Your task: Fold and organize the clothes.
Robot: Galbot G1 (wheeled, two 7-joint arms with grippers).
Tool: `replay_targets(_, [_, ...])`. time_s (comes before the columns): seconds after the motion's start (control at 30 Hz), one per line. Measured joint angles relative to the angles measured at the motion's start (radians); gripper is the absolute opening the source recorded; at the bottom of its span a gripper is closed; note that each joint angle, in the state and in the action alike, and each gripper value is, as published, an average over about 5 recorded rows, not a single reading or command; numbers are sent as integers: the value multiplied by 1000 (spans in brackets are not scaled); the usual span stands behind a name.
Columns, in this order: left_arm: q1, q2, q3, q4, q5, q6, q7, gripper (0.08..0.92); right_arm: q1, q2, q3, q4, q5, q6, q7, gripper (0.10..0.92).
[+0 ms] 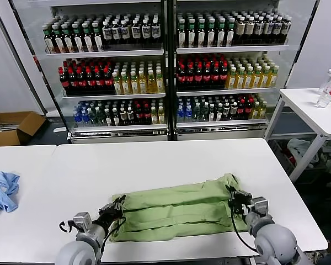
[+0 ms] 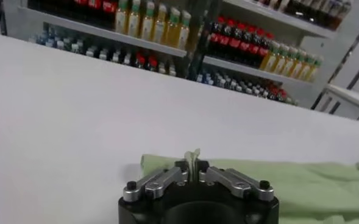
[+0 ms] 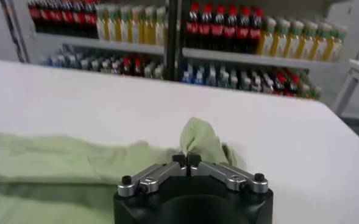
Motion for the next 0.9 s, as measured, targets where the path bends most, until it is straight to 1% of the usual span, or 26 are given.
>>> replay_targets(0.17, [40, -40, 4, -30, 127, -39, -31, 383, -49, 9, 21, 35, -29, -10, 8, 408])
replay_targets(0.4, [103, -136, 19, -40, 303, -106, -117, 591, -109, 22, 34, 63, -62, -13, 22, 616])
replay_targets(0.6, [142, -224, 35, -28, 391, -133, -162, 746, -144, 21, 43, 79, -76, -12, 29, 768])
replay_targets(0.67, [147, -242, 37, -22, 407, -136, -169, 788, -153, 21, 45, 85, -79, -12, 32, 803])
replay_targets(0.7, [148, -250, 37, -18, 413, -137, -172, 799, -156, 21, 46, 87, -81, -13, 33, 813])
replay_targets(0.77, [149, -262, 36, -9, 422, -141, -177, 785, -164, 19, 50, 92, -83, -14, 35, 820])
replay_targets(0.83, [149, -273, 35, 0, 427, -147, -179, 745, -173, 18, 54, 97, -85, -16, 35, 822])
replay_targets(0.9, [150, -282, 33, 9, 430, -153, -181, 687, -181, 17, 58, 103, -86, -17, 35, 823])
